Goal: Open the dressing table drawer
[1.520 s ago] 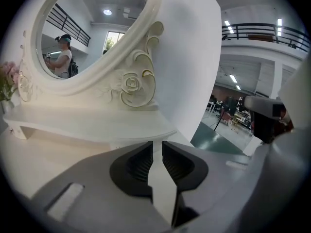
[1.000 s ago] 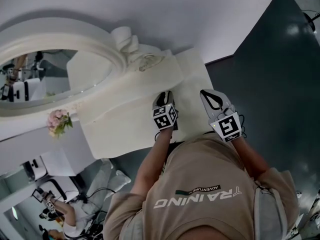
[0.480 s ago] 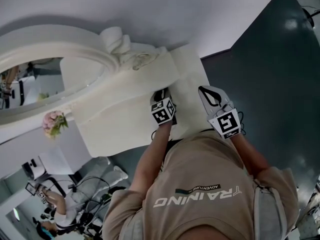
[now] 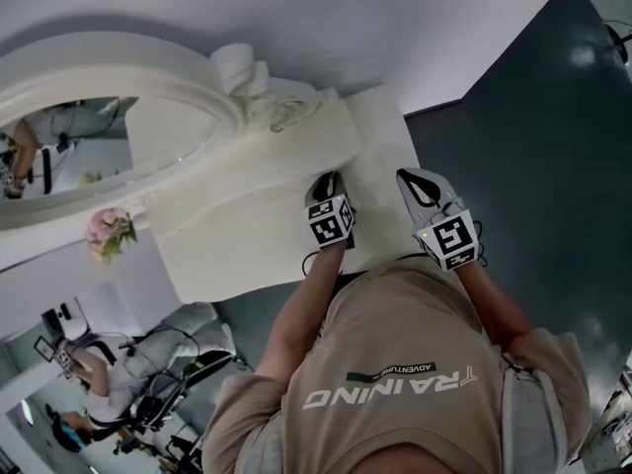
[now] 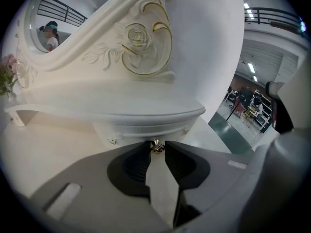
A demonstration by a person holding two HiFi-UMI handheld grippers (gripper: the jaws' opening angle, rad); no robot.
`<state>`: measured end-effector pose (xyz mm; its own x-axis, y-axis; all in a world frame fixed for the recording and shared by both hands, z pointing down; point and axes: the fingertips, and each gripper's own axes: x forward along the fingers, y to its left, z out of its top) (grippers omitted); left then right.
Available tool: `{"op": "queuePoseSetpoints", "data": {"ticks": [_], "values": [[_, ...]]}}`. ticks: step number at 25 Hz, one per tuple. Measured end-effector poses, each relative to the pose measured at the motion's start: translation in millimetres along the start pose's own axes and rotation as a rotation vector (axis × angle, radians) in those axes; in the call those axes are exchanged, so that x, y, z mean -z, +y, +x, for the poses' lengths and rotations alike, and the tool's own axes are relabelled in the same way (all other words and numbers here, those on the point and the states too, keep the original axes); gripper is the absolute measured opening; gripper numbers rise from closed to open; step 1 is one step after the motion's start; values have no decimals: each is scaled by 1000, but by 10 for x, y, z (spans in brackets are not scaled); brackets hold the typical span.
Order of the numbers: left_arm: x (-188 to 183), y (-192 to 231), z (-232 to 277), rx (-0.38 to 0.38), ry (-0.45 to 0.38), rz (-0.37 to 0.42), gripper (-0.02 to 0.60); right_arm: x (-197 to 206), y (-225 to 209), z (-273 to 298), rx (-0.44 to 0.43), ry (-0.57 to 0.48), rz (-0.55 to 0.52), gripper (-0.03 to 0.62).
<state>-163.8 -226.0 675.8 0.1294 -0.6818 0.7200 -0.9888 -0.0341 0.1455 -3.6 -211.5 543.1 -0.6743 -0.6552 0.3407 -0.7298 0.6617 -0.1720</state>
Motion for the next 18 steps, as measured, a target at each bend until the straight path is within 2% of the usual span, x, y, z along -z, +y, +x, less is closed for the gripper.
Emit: {"op": "queuePoseSetpoints", "data": {"ticks": [18], "values": [[309,-119,-216,11,19,12,112,113,165,-125,-24,4,3,3]]}}
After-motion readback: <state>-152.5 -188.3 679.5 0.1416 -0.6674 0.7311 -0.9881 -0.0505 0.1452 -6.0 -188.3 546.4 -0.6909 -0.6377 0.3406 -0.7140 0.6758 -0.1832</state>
